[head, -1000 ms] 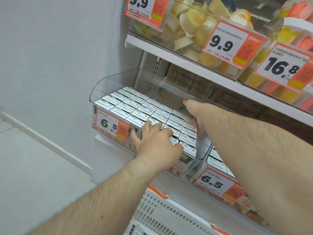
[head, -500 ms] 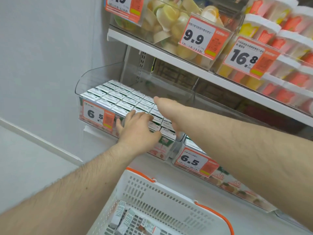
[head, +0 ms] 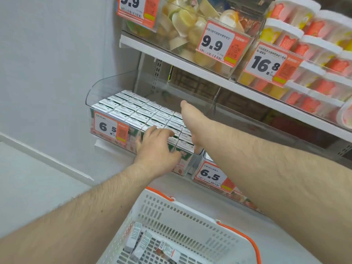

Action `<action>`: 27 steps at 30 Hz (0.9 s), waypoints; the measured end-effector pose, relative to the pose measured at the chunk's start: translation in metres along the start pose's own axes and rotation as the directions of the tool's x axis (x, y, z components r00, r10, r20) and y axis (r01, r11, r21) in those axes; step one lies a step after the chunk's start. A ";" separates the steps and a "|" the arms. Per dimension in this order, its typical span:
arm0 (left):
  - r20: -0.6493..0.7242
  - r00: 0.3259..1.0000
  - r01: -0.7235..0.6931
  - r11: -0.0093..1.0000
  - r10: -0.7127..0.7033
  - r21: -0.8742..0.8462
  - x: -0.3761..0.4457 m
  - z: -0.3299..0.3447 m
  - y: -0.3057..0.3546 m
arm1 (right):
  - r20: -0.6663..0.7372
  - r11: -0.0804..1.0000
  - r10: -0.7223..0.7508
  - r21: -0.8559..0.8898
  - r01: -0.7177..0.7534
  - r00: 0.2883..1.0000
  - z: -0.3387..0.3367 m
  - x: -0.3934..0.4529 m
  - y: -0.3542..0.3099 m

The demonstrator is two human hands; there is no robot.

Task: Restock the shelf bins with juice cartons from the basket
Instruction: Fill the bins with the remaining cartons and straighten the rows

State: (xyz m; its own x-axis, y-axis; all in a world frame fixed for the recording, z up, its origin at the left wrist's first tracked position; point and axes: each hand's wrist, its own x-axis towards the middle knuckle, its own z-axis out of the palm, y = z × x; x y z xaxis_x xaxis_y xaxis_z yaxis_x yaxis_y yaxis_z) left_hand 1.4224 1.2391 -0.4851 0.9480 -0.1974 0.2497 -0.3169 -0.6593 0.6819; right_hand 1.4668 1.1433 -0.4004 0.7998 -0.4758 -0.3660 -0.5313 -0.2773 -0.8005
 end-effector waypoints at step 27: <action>0.636 0.768 -0.187 0.976 0.073 0.115 -0.078 0.054 -0.020 | 0.066 0.847 -0.457 -0.271 0.457 0.887 -0.004 -0.052 0.250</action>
State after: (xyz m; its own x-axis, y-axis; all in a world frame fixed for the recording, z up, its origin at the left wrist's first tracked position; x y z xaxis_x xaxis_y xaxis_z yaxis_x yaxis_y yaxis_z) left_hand 1.3568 1.2286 -0.5558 0.7241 -0.6612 -0.1962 -0.4832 -0.6893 0.5398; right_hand 1.2911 1.0952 -0.5793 0.9708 -0.2398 0.0103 -0.1600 -0.6784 -0.7170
